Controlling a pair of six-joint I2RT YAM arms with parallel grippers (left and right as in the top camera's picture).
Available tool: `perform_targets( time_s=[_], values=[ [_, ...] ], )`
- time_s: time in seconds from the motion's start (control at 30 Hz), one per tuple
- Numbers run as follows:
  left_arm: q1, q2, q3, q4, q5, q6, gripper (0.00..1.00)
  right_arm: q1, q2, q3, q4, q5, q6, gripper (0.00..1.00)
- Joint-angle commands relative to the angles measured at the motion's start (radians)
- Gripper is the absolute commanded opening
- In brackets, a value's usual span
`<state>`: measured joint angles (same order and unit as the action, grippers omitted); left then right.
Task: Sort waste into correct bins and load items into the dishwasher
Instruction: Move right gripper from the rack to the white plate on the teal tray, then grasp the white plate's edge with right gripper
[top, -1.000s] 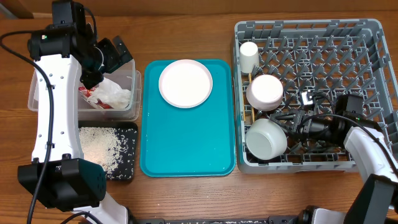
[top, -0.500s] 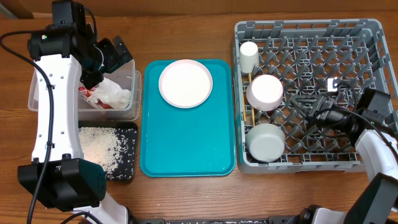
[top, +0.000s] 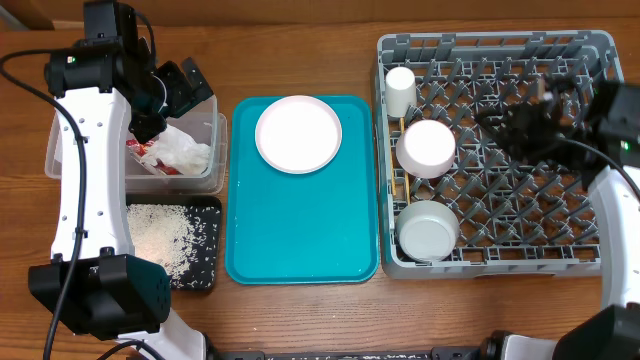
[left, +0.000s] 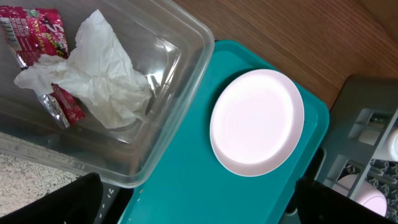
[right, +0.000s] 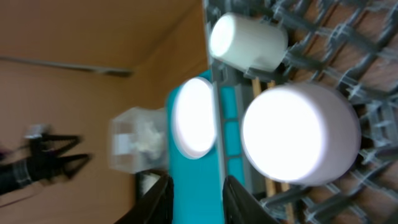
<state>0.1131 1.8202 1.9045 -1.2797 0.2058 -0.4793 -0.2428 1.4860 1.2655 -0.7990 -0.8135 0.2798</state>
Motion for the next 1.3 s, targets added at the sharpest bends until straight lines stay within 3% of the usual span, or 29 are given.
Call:
perform_targets(
  time_s=[0.0,0.23,0.43,0.5,0.53,0.77,0.9,1.07,1.27],
  values=[
    [-0.002,0.001,0.015,-0.001,-0.004,0.008,1.00,0.136,-0.001,0.138,-0.088,0.394,-0.099,0.29],
    [-0.002,0.001,0.015,-0.001,-0.004,0.008,1.00,0.520,0.010,0.215,-0.135,0.745,-0.158,0.42],
    [-0.002,0.001,0.015,-0.001,-0.004,0.008,1.00,0.734,0.093,0.215,-0.100,0.845,-0.157,0.58],
    [-0.002,0.001,0.015,-0.001,-0.004,0.008,1.00,0.770,0.131,0.215,-0.069,0.831,-0.157,0.80],
    [-0.002,0.001,0.015,-0.001,-0.004,0.008,1.00,0.782,0.149,0.215,-0.051,0.818,-0.157,1.00],
    [-0.002,0.001,0.015,-0.001,-0.004,0.008,1.00,0.797,0.277,0.215,0.083,0.714,-0.157,0.97],
    [-0.002,0.001,0.015,-0.001,-0.004,0.008,1.00,0.796,0.335,0.215,0.141,0.806,-0.157,0.56],
    [-0.002,0.001,0.015,-0.001,-0.004,0.008,1.00,0.796,0.382,0.215,0.203,0.851,-0.153,0.36],
    [-0.002,0.001,0.015,-0.001,-0.004,0.008,1.00,0.796,0.418,0.213,0.292,0.851,-0.153,0.34]
  ],
)
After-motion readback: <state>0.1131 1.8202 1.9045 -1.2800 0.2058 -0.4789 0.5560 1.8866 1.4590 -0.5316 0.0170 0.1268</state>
